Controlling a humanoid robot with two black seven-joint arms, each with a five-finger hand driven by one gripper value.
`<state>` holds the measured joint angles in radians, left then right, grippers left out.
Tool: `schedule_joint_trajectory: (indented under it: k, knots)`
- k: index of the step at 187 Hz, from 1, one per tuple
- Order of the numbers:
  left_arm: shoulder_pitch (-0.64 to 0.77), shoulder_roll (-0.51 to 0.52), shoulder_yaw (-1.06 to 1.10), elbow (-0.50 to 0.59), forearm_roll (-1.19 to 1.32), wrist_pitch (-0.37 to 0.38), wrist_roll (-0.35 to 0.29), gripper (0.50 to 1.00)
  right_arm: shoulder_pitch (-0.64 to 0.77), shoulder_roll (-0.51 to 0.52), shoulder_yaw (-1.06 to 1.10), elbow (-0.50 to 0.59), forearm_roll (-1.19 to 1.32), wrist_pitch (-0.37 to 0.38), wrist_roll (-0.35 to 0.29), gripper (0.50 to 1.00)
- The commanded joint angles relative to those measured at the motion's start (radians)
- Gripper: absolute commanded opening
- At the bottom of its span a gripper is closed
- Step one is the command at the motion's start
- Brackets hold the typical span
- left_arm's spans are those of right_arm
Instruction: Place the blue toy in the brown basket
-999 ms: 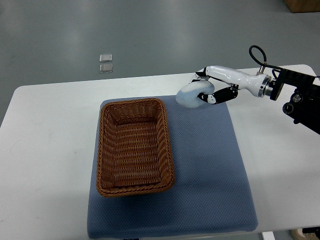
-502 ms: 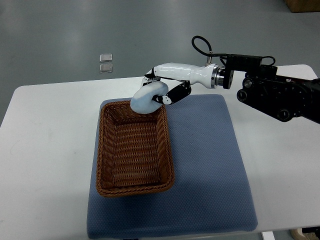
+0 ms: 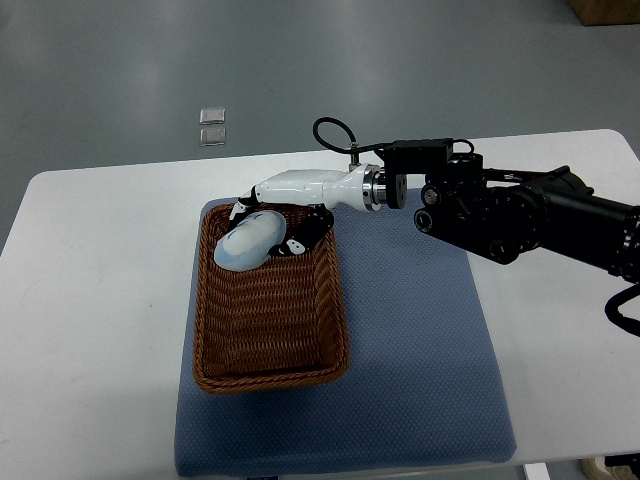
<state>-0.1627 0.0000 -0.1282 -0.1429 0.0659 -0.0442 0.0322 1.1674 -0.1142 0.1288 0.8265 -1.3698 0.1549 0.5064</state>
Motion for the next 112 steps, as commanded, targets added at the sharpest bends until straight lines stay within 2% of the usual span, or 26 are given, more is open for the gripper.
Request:
schedule_joint_trajectory:
  k: [1, 15, 35, 66, 112]
  knots:
    - [0.0, 0.0, 0.001, 0.0, 0.0, 0.0, 0.0, 1.0, -0.002, -0.005, 0.005, -0.001, 0.0, -0.001, 0.0, 0.862]
    - [0.0, 0.0, 0.001, 0.0, 0.0, 0.001, 0.0, 1.0, -0.002, -0.01, 0.009, -0.001, 0.001, -0.006, 0.0, 0.893]
    - [0.0, 0.0, 0.002, 0.0, 0.0, 0.001, 0.0, 1.0, -0.006, -0.015, 0.02, -0.007, 0.001, -0.034, 0.0, 0.893]
    - [0.0, 0.0, 0.002, 0.003, 0.0, 0.0, 0.0, 1.0, -0.071, -0.064, 0.077, -0.072, 0.061, -0.135, -0.006, 0.893]
    - [0.0, 0.0, 0.004, 0.002, 0.002, 0.001, 0.0, 1.0, -0.232, -0.151, 0.288, -0.083, 0.205, -0.135, -0.009, 0.893]
